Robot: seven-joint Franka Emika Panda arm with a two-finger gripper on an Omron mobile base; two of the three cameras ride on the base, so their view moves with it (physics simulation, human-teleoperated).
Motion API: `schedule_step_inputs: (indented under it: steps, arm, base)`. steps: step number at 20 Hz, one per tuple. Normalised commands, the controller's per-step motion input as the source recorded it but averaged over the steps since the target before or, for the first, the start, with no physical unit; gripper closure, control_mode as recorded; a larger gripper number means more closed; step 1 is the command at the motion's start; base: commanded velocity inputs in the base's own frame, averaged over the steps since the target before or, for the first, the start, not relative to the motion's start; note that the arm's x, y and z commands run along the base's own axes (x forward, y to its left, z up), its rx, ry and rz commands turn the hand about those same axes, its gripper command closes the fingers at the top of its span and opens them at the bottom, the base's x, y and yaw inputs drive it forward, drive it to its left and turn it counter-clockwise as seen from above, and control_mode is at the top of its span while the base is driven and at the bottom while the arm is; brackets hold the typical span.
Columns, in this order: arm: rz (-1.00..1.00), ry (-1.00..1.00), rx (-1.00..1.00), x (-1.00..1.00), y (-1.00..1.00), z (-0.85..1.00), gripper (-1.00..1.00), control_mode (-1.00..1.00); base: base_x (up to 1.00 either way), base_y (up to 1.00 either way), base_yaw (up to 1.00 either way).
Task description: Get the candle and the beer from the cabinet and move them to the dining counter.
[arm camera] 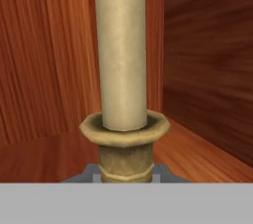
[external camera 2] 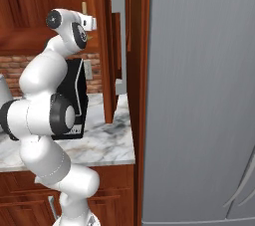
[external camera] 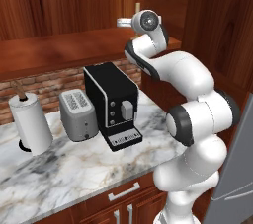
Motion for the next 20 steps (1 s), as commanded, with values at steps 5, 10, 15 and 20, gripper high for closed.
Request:
schedule_step_inputs:
  steps: [5,10,15,20]
  arm:
    - [0.00,0.00,0.00,0.00,0.00,0.00,1.00,-1.00]
    - [0.00,0.00,0.00,0.00,0.00,0.00,1.00,-1.00]
    - [0.00,0.00,0.00,-0.01,0.00,0.00,1.00,-1.00]
    - [0.00,0.00,0.00,0.00,0.02,0.00,1.00,-1.00]
  base:
    - [0.00,0.00,0.00]
    - [0.00,0.00,0.00]
    - [0.00,0.00,0.00]
    - [0.00,0.00,0.00]
